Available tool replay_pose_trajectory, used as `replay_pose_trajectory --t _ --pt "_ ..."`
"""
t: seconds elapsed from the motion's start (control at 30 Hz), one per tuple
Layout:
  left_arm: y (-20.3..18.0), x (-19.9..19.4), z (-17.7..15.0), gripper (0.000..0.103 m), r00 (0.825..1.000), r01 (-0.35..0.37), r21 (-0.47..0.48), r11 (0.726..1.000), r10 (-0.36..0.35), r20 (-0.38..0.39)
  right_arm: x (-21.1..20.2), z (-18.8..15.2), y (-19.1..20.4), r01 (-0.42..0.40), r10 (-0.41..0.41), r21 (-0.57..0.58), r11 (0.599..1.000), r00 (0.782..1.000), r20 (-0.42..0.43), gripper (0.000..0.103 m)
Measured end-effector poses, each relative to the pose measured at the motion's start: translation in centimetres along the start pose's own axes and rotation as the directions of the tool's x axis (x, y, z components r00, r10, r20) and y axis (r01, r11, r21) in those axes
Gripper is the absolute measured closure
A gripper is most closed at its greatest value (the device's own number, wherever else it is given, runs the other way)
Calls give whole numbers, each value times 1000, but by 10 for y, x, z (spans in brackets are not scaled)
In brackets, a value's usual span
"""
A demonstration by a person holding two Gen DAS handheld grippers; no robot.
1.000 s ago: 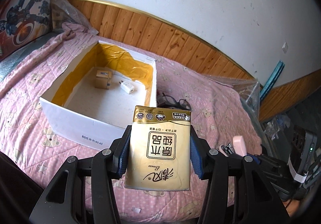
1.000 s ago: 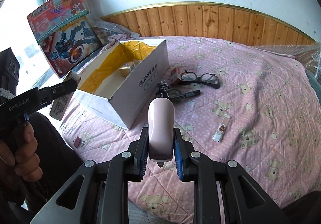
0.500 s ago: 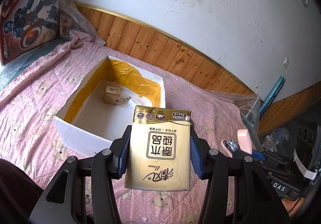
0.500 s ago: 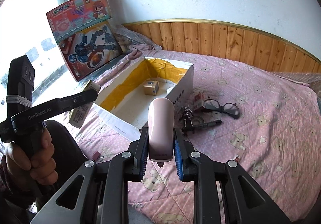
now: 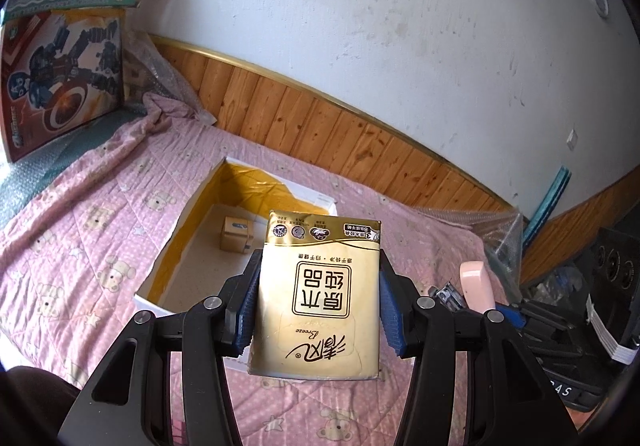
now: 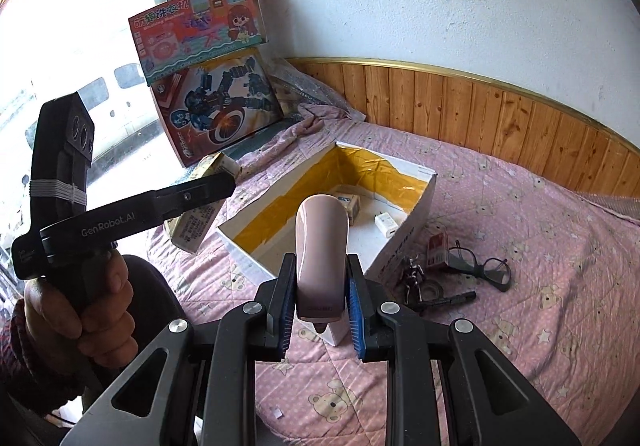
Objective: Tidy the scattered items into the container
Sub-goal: 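Carry the tissue pack and pink stapler over the box with both tools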
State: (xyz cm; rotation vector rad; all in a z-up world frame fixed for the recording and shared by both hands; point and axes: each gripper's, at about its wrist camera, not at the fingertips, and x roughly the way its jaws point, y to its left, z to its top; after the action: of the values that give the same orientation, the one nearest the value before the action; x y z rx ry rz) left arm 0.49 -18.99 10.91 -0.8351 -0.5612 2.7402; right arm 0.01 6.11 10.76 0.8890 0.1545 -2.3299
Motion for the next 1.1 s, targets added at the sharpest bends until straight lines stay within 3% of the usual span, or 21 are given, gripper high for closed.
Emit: replay_pose_trajectory --t 0.47,0.73,1.1 --pt "15 29 23 50 1000 -19 16 1000 19 -19 36 30 10 -61 61 -10 998 998 -9 79" --pt "29 67 26 50 991 -70 18 997 72 -110 71 44 1 -77 78 11 997 996 -45 79" --pt "49 114 21 50 961 -121 2 993 118 -252 122 55 -14 -99 105 46 994 985 -134 79"
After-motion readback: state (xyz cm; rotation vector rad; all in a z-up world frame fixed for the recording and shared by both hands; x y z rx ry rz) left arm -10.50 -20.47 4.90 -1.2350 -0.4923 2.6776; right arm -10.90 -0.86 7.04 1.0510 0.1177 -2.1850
